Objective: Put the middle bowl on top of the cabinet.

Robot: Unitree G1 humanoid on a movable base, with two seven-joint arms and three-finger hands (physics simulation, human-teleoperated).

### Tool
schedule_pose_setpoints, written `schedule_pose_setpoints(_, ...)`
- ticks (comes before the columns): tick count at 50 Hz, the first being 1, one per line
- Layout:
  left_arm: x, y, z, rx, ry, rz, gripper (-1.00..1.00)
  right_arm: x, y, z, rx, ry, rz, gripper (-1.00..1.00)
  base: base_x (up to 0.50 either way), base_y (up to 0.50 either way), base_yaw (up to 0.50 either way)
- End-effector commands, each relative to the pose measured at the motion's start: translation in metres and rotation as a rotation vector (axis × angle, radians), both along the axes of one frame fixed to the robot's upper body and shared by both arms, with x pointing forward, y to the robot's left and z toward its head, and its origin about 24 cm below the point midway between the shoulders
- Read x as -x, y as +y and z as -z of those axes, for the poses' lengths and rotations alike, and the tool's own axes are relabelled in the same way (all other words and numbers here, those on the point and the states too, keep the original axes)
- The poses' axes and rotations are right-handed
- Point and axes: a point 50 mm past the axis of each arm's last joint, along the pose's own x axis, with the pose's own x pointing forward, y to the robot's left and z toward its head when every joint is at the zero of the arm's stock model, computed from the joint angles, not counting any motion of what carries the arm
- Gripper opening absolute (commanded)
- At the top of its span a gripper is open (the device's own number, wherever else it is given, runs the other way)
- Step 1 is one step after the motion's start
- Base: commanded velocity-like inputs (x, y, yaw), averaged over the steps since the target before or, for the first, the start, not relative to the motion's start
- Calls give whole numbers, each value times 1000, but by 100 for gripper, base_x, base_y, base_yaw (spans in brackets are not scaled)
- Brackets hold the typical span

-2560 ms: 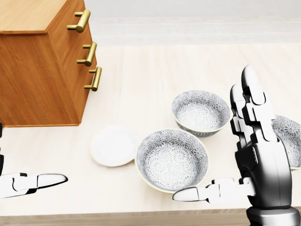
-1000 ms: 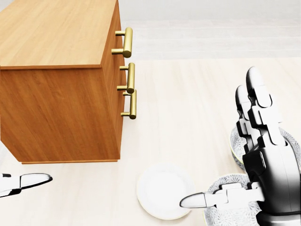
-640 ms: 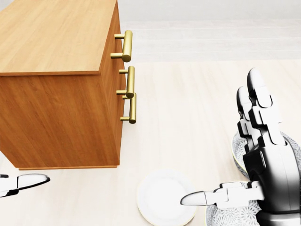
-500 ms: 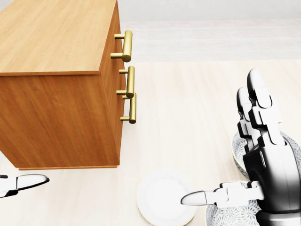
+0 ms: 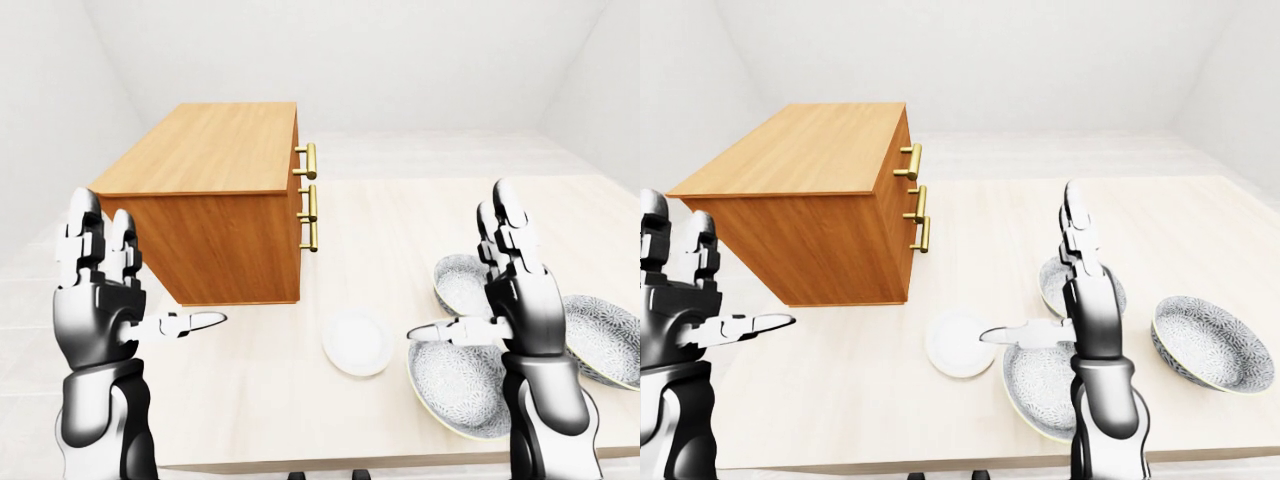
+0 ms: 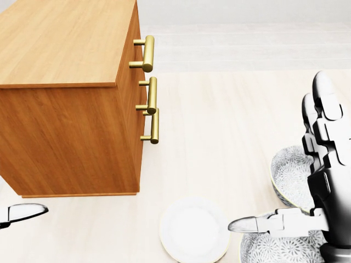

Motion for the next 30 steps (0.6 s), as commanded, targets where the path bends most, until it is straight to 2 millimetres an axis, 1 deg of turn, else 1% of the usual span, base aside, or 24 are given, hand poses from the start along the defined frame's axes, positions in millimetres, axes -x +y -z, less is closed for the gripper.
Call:
schedule_pose_setpoints(1,1,6,-8,-24,-28,-2,100,7,-17,-13,179,-33,140,100,0,0,0)
schedule_pose_setpoints(4,3,7,-6,-25,-20,-4,100,8,-20,-11,274,-4,175,100,0,0,0)
schedule_pose_setpoints(5,3,7,-6,-25,-20,-4,100,8,-20,-11,275,-4,175,100,0,0,0)
schedule_pose_setpoints(9,3,9,-7,-27,-24,-8,100,5,-26,-13,387,15,237,100,0,0,0)
schedule_pose_setpoints(12,3,9,-18,-36,-73,-23,100,2,-32,-13,518,45,307,100,0,0,0)
schedule_pose_setpoints(16,4,9,-20,-35,-88,-21,100,3,-36,-15,635,82,356,100,0,0,0)
schedule_pose_setpoints(19,5,8,-19,-41,-82,-19,100,0,-43,-12,718,138,393,100,0,0,0)
schedule_pose_setpoints(21,5,8,-20,-44,-83,-19,100,-2,-50,-11,767,164,450,100,0,0,0)
schedule_pose_setpoints(25,7,8,-25,-48,-107,-22,100,-11,-57,0,883,285,467,100,0,0,0)
schedule_pose_setpoints(27,8,8,-26,-47,-116,-23,100,-14,-61,3,923,315,495,100,0,0,0)
schedule_pose_setpoints(30,7,9,-18,-37,-78,-20,100,-14,-63,-2,980,343,523,100,0,0,0)
